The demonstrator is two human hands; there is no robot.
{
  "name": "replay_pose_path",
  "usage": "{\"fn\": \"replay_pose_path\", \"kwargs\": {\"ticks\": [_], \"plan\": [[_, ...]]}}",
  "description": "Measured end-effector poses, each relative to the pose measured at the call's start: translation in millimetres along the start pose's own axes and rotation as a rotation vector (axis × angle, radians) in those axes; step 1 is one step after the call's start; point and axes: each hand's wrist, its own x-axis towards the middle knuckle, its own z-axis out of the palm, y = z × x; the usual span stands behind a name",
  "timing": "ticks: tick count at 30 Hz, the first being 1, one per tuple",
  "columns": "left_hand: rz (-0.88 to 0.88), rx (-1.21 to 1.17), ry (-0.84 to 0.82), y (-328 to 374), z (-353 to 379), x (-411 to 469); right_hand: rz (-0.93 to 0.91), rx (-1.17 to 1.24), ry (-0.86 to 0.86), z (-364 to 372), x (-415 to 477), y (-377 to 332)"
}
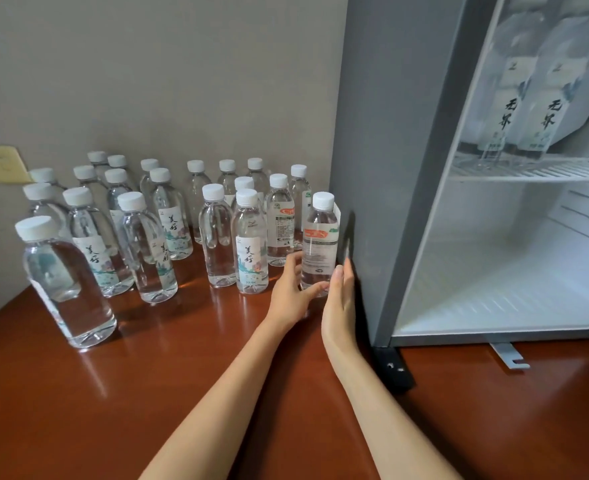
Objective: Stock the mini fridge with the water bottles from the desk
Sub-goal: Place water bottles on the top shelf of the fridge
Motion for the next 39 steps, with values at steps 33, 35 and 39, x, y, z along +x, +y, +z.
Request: {"fn": "replay_pose_path", "kwargs": {"ticks": [33, 35, 39], "plan": [[0.109, 0.058, 0.058, 26.9, -42.8, -109.1, 0.107, 0.026, -0.211, -40.7, -60.8, -23.7], [0.124, 0.060, 0.075, 29.4, -38.6, -114.0, 0.092, 0.008, -0.201, -41.8, -64.4, -24.6], [0.086, 0.056, 0.117, 32.9, -30.7, -121.7, 0.104, 0.007, -0.163, -42.3, -71.7, -29.8]]}}
